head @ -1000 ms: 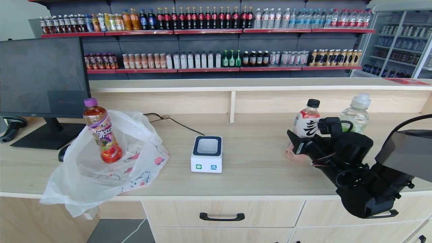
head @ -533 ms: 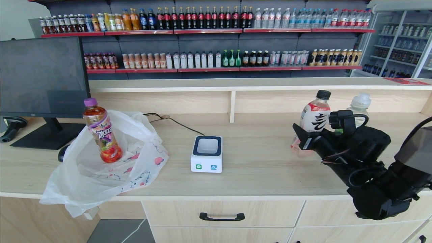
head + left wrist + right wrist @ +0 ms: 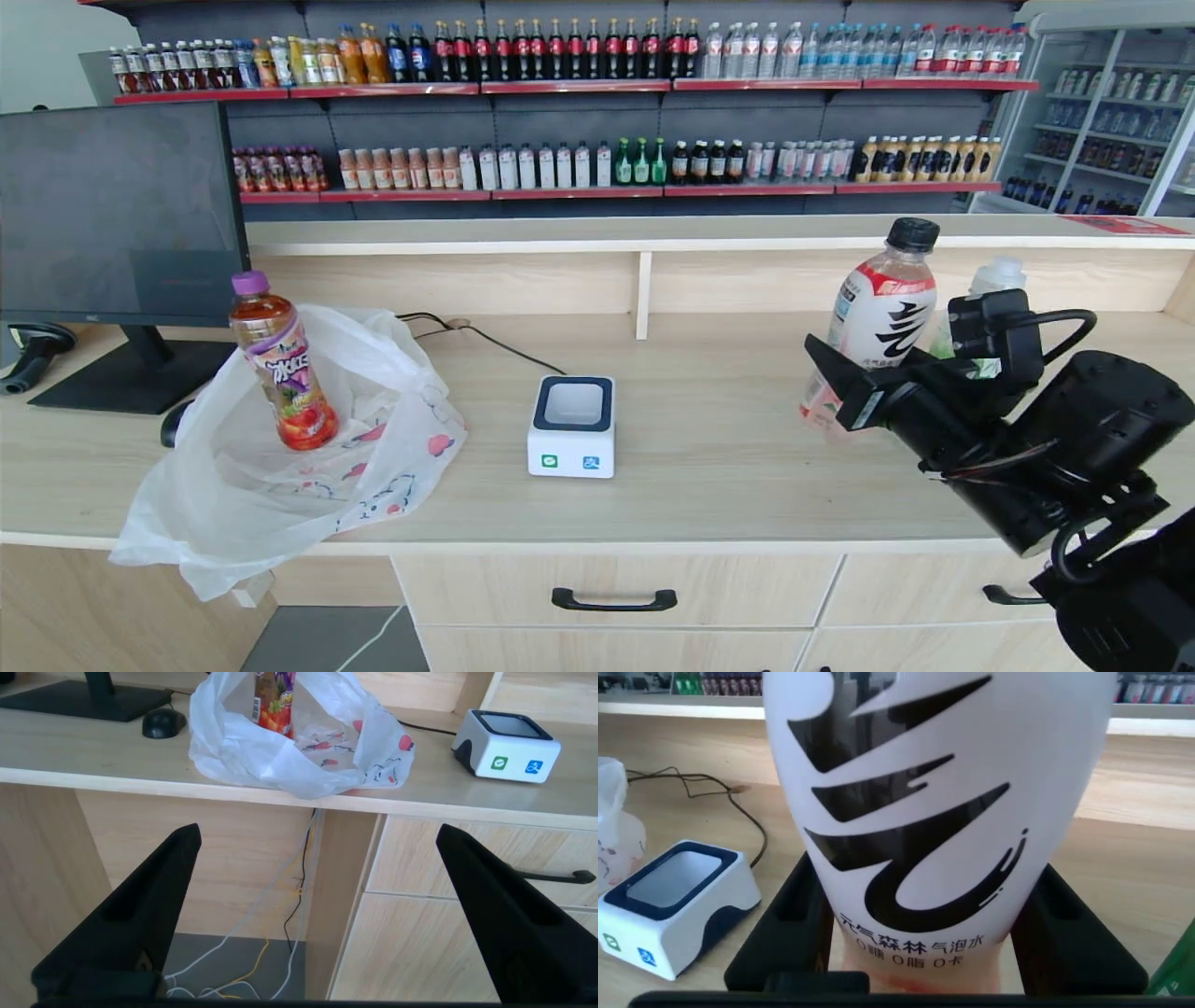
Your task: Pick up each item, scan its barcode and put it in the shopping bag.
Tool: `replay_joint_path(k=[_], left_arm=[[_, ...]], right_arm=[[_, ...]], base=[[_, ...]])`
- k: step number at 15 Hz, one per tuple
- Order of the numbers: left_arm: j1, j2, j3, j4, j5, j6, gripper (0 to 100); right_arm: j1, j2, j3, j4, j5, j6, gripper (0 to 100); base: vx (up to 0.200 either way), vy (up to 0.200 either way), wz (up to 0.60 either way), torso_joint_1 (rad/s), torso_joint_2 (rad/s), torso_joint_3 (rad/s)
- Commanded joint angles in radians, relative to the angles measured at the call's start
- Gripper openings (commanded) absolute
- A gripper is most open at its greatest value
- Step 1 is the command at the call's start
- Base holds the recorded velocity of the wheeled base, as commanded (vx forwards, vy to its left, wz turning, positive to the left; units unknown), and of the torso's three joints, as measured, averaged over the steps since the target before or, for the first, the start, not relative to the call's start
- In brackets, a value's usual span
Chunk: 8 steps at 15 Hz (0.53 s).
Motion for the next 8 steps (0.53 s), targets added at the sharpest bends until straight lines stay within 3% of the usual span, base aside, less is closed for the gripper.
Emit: replay_joint_path(k=[1,8], left_arm=[[0.0,0.0,0.0,0.0,0.0,0.0,100],[0.0,0.0,0.0,0.0,0.0,0.0,100]], right_arm=[[0.102,-0.114,0.079,-0.001,0.001,-0.008,0],[0.246,-0.281,0.263,-0.001,0.001,0.024,0]], base=[[0.0,0.0,0.0,0.0,0.0,0.0],[0.0,0.0,0.0,0.0,0.0,0.0]])
